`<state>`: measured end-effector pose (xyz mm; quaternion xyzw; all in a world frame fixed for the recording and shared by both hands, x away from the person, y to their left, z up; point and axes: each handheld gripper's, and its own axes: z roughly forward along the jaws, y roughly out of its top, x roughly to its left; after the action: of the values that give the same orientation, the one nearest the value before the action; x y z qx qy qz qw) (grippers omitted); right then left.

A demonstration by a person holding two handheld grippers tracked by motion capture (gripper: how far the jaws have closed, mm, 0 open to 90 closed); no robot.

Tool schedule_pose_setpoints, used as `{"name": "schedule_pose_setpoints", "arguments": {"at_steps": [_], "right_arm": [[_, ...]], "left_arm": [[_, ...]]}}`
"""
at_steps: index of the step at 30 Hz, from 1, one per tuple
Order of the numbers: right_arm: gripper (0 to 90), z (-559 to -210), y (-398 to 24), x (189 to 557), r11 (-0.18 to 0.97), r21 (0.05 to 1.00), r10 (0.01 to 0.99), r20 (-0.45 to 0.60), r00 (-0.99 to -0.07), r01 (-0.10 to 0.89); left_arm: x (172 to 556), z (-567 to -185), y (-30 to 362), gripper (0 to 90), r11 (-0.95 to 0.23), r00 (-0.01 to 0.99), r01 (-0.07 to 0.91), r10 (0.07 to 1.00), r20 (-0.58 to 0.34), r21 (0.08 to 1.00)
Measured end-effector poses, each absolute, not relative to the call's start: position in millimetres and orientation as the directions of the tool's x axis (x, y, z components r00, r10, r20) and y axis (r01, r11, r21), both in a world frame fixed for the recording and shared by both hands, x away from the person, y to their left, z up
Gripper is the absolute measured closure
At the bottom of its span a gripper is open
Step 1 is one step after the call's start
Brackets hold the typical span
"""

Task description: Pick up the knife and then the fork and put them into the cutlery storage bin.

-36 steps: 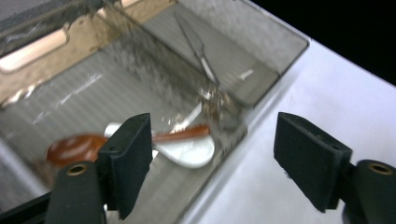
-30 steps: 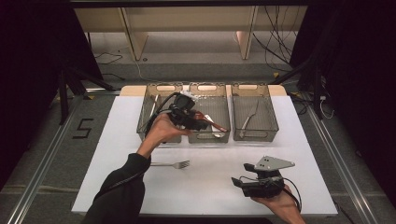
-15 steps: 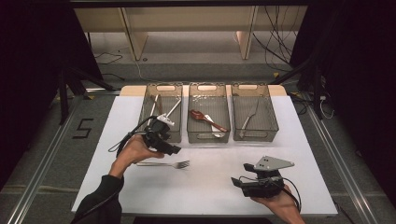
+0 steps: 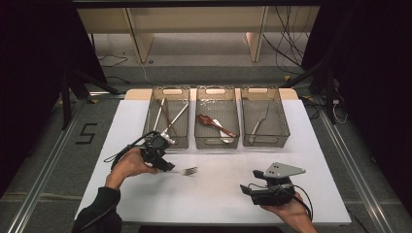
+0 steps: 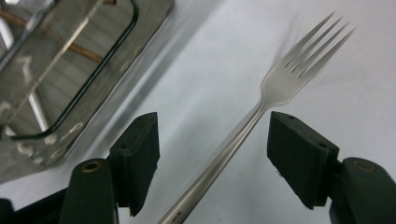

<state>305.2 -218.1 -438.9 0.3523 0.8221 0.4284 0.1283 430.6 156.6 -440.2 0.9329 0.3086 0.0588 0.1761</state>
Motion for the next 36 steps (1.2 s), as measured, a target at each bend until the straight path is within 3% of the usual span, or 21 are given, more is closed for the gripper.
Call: {"name": "schedule_pose_setpoints", "arguments": {"at_steps": [30,36], "right_arm": [[31.9,-440.3,-218.3,304.3,0.389,0.790,0.690,0.090,-0.718,0.474],[31.9,-440.1,-218.8,304.0,0.389,0.790,0.692,0.088,-0.716,0.473]], "left_arm": [[430.4,-460.6,156.1,64.6,-0.829,0.841,0.533,0.541,-0.001,0.168],[428.0,-460.3,153.0,76.1,-0.835,0.846,0.529,0.534,-0.012,0.153]]}}
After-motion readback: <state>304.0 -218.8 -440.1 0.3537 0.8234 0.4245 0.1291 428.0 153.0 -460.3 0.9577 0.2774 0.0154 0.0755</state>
